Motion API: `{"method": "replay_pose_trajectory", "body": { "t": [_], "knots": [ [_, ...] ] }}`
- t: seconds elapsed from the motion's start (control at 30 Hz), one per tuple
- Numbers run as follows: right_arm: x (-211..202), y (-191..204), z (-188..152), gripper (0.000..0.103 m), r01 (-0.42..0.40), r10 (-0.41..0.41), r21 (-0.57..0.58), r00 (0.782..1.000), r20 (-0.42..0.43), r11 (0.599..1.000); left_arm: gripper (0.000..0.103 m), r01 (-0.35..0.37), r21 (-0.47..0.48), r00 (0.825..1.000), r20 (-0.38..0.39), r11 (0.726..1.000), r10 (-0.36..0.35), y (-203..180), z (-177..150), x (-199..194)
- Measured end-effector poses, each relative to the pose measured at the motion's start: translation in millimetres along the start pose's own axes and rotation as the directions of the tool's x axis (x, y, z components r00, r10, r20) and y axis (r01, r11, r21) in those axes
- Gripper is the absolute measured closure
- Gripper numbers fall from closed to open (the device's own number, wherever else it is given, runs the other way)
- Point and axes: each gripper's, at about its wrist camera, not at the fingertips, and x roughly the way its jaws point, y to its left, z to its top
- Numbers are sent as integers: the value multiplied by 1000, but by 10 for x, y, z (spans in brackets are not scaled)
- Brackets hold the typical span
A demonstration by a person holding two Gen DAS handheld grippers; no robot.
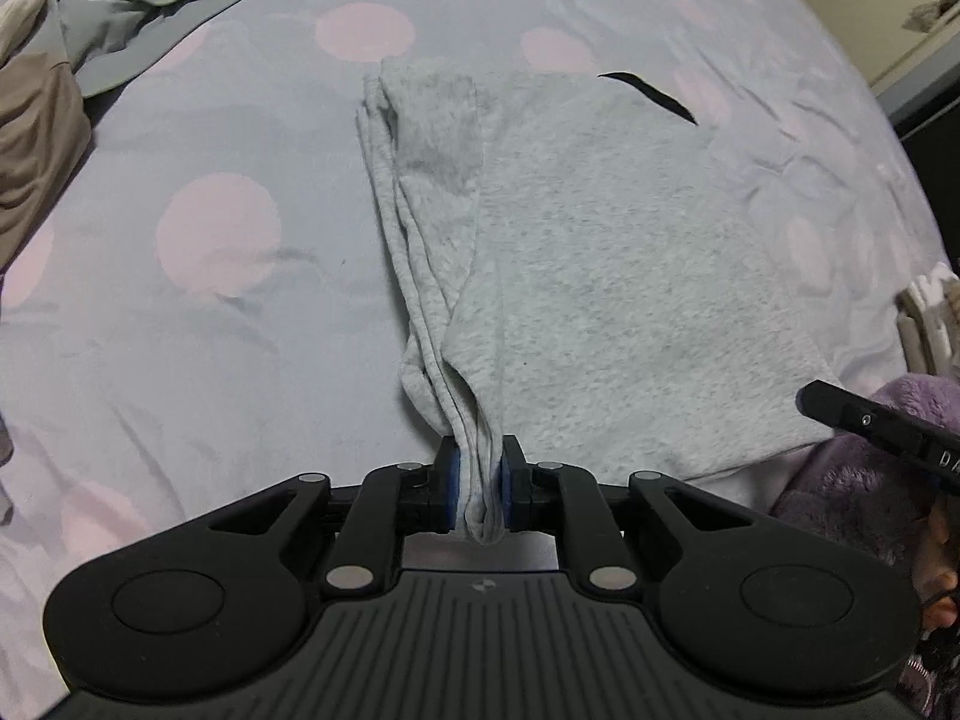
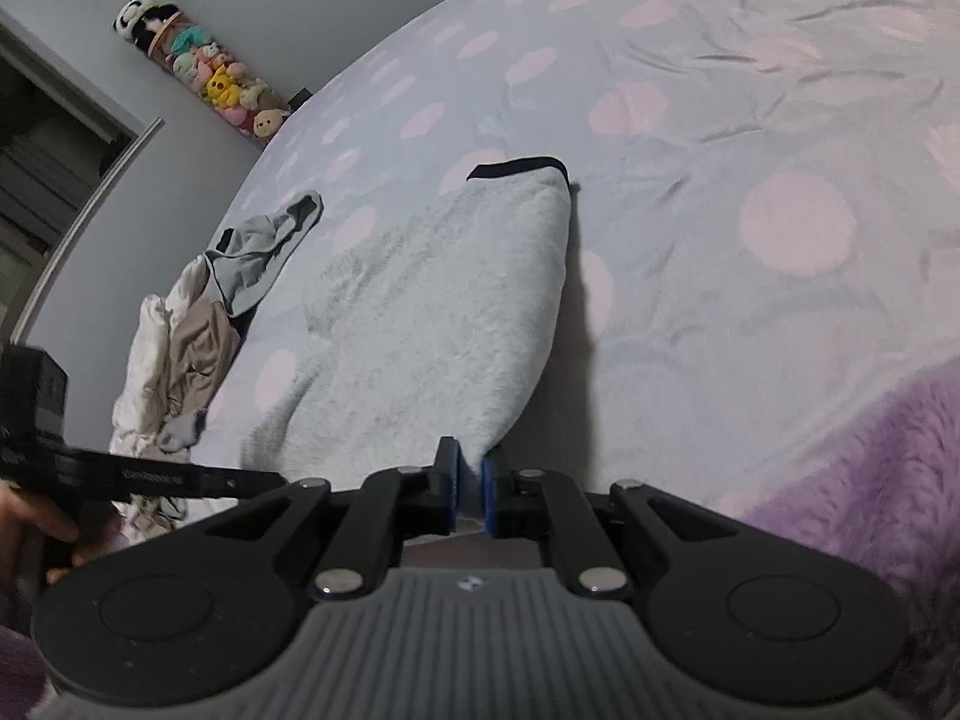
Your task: Fold clothes
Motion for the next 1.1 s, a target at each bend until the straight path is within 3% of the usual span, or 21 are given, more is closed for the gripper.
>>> {"method": "replay_pose_trajectory", "body": {
  "t": [0.13,0.2,0.27,0.57,0.67,0.9,1.1],
  "knots": [
    [-31,-46,-20,87,-27,28,-17,999,31,999,91,-38,14,999,37,999,37,-118,20,-167],
    [-79,-107,-14,73,-69,69,2,995,72,998,88,-35,11,997,73,999,34,-198,29,-273],
    [-125,-174,-3,72,-116,113,26,987,118,993,86,-33,10,993,113,999,32,-285,33,-388],
    [-296,-219,-13,60,-228,224,-7,948,227,974,68,-69,58,952,302,996,49,-701,32,-998],
    [-337,-232,-13,59,-245,241,-14,939,247,969,58,-68,64,942,333,996,43,-736,48,-1067],
    [-377,-170,-47,53,-257,259,-42,933,252,966,58,-23,-33,925,379,999,34,-521,42,-1030],
    [-439,-144,-46,51,-256,261,-57,915,307,965,57,8,-44,901,433,999,12,-435,77,-967]
  ]
}}
